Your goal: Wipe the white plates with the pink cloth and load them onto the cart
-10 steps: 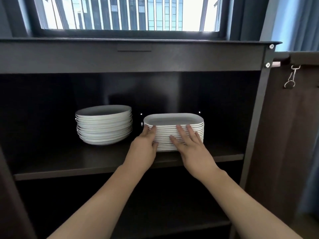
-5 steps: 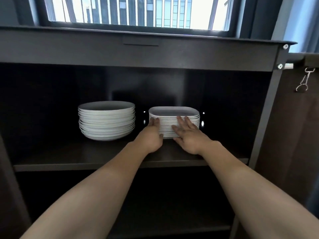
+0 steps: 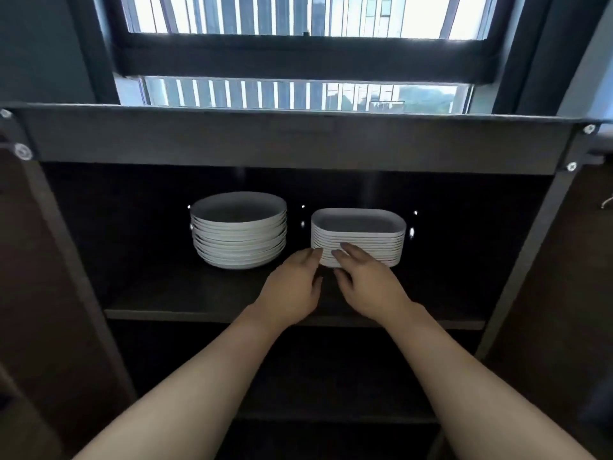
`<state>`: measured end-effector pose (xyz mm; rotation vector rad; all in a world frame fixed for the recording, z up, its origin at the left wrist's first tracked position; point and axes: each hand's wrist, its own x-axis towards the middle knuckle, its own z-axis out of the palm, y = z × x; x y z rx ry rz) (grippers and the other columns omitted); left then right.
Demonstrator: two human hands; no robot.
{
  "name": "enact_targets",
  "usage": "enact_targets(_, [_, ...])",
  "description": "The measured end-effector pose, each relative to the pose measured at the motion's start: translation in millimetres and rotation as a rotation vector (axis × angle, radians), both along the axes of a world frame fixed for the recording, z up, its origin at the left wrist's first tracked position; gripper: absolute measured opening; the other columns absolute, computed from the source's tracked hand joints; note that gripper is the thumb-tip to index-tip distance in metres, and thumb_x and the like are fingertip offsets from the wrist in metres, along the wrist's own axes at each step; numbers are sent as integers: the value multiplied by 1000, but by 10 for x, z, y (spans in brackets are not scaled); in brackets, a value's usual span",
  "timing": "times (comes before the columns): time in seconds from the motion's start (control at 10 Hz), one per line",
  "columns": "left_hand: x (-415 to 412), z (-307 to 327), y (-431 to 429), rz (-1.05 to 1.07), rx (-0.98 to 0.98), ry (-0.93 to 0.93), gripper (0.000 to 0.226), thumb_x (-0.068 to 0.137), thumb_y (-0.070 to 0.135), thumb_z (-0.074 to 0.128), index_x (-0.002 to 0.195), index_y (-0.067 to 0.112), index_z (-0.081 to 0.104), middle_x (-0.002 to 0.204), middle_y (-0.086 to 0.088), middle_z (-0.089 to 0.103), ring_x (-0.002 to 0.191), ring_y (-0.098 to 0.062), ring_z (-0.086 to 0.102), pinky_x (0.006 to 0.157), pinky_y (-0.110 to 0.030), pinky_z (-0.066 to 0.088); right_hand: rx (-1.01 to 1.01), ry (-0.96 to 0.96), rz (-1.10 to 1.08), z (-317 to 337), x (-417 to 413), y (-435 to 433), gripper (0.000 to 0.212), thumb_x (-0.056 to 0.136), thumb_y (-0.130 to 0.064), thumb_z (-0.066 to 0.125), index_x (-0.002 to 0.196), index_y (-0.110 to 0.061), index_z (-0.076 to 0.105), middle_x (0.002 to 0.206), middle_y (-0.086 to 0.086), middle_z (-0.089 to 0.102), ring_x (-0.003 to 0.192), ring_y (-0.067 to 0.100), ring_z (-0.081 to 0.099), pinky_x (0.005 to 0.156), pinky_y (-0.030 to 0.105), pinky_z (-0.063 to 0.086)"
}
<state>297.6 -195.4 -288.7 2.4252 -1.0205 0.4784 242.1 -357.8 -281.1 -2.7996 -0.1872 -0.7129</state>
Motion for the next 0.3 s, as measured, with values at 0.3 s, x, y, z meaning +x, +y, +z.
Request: enact_targets(0.3, [-735,1378,765,154,171,286,58,95,32,49,148,18,32,148,-1,38,135,-20,37,109,-29,32,76,290,37,1385,-686,644,47,96,-31,50,141,-19,47,149,4,41,135,23,42,106,30,37])
